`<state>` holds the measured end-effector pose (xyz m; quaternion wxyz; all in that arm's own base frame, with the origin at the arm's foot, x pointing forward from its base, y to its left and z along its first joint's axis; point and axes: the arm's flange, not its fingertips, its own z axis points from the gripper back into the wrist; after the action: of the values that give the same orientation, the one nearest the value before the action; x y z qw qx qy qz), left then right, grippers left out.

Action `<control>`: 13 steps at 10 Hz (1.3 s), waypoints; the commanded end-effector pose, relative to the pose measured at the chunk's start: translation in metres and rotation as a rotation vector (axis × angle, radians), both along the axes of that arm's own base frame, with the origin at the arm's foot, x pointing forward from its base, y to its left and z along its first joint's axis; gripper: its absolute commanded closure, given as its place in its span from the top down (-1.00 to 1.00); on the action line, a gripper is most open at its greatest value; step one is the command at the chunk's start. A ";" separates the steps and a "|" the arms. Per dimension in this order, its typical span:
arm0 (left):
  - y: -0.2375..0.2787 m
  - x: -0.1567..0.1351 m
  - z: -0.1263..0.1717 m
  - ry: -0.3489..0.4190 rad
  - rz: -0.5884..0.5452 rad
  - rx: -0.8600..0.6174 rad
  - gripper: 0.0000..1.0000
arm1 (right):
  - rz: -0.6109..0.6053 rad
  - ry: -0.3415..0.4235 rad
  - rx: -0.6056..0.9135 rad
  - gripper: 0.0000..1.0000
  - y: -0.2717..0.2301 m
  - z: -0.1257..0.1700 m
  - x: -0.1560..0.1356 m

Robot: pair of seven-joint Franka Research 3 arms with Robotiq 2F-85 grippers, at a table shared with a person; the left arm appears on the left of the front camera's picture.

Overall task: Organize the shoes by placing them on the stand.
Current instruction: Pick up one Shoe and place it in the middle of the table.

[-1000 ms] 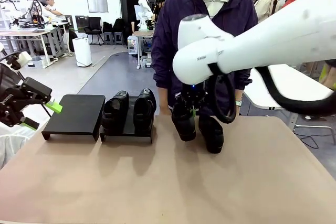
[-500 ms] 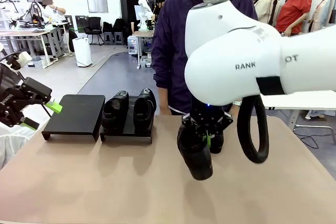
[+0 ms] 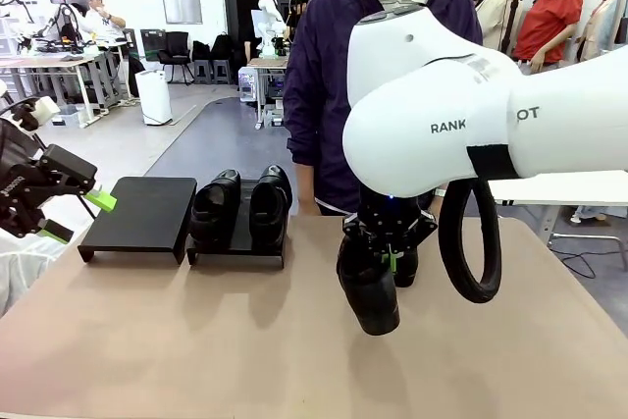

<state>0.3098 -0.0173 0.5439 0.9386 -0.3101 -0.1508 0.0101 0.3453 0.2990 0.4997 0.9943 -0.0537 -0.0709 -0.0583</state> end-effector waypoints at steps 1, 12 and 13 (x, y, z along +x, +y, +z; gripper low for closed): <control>0.001 -0.001 -0.003 -0.011 -0.019 -0.018 1.00 | -0.096 -0.020 -0.011 -1.00 0.014 -0.003 -0.029; 0.001 -0.001 -0.003 -0.011 -0.019 -0.018 1.00 | -0.094 -0.046 0.192 -1.00 0.138 -0.106 -0.089; 0.001 -0.001 -0.003 -0.011 -0.019 -0.018 1.00 | -0.066 -0.069 0.194 -1.00 0.142 -0.115 -0.083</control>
<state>0.3097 -0.0172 0.5439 0.9386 -0.3100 -0.1507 0.0102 0.2503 0.4246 0.3862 0.9907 0.0334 -0.0746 -0.1091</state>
